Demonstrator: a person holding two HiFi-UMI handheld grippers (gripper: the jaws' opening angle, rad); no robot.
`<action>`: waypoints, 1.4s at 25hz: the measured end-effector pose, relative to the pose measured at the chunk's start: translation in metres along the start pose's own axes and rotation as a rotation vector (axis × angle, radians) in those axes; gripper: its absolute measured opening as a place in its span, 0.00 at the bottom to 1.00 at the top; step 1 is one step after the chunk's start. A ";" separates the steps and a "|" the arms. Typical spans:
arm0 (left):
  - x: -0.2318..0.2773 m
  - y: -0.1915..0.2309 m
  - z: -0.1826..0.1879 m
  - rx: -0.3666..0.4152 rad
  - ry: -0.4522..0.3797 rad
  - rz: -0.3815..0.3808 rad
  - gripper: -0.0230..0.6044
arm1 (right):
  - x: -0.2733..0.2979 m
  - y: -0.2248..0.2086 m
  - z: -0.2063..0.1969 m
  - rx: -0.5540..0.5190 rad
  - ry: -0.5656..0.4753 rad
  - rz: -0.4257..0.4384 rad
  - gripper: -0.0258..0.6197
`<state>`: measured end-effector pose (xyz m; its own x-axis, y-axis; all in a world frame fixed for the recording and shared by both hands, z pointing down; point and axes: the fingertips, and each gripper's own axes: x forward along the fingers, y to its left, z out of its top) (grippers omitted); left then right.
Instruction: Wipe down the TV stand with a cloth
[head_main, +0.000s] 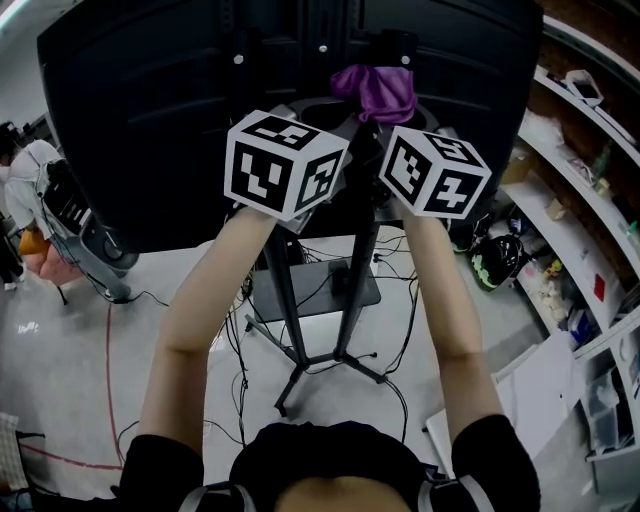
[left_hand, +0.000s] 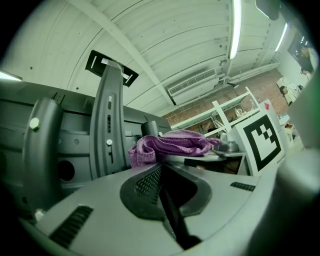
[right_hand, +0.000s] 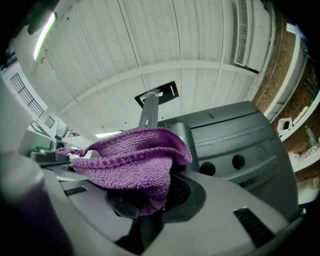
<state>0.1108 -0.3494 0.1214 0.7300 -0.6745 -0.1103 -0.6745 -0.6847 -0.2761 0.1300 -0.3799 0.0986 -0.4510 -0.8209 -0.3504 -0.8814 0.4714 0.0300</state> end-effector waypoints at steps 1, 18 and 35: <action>0.004 -0.004 0.003 0.003 -0.005 -0.006 0.05 | -0.003 -0.005 0.003 -0.004 -0.006 -0.001 0.14; 0.063 -0.068 0.039 0.022 -0.047 -0.079 0.05 | -0.028 -0.099 0.045 -0.061 -0.041 -0.064 0.14; 0.069 -0.060 0.028 0.037 0.002 -0.013 0.05 | 0.005 -0.122 0.045 -0.080 -0.004 -0.027 0.14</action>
<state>0.2043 -0.3470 0.1033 0.7384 -0.6662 -0.1042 -0.6602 -0.6828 -0.3130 0.2418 -0.4271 0.0512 -0.4264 -0.8317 -0.3555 -0.9018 0.4215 0.0955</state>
